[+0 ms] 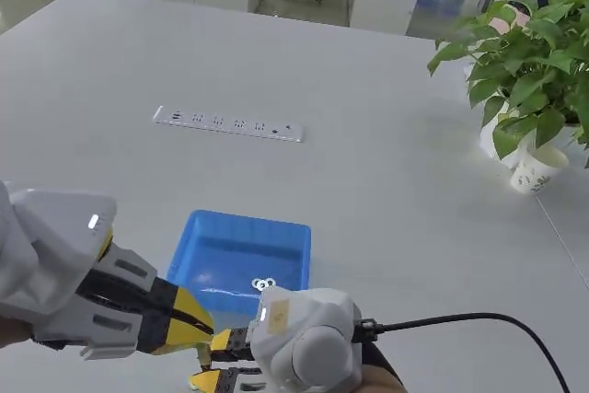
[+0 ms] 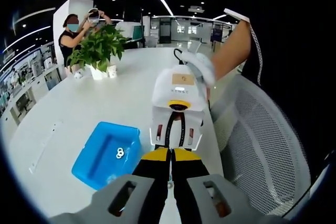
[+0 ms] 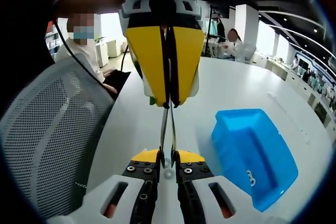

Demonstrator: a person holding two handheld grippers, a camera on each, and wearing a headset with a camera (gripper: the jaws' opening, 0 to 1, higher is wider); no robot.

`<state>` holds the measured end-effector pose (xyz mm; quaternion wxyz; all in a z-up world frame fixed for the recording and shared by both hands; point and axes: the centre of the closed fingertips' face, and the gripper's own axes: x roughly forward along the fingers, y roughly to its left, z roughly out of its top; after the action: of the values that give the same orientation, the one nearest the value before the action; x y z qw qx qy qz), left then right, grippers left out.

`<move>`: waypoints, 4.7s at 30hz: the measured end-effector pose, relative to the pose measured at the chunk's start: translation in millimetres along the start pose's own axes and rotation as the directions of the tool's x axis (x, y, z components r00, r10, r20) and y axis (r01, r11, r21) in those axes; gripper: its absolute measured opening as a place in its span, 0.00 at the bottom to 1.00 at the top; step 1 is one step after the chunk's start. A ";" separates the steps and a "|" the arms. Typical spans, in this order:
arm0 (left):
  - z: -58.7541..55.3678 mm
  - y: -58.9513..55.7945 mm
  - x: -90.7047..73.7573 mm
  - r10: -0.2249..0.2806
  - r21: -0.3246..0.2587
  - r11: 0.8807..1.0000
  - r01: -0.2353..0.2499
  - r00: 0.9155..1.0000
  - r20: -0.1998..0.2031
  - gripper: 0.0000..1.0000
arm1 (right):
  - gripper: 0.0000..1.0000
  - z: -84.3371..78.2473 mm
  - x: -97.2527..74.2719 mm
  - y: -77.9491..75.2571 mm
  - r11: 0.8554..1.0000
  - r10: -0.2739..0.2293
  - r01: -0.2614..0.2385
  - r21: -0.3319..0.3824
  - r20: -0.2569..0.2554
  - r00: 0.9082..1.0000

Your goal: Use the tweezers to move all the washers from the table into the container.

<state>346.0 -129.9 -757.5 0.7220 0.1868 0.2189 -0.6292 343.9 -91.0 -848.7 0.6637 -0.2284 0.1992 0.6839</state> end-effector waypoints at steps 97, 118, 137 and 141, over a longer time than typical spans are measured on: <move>-19.0 -2.3 20.9 -0.030 -0.020 0.999 0.030 0.999 -0.036 0.03 | 0.09 -21.5 7.3 3.9 0.999 0.015 -0.013 0.041 -0.048 0.999; -15.1 -2.5 14.9 -0.026 -0.022 0.999 0.025 0.999 -0.043 0.03 | 0.08 -14.3 6.1 4.4 1.000 0.016 -0.015 0.027 -0.042 0.999; 13.0 2.7 3.1 -0.019 0.000 1.000 0.019 0.998 -0.060 0.03 | 0.09 7.9 -13.0 -5.0 1.000 0.003 -0.002 0.002 -0.036 0.999; 20.3 6.1 0.2 -0.014 0.016 1.000 0.015 0.997 -0.073 0.03 | 0.09 14.3 -19.0 -10.5 1.000 -0.007 0.007 -0.010 -0.036 0.999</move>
<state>353.8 -140.3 -740.7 0.7075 0.2140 0.2414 -0.6288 354.0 -97.8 -825.8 0.6612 -0.2448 0.2069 0.6783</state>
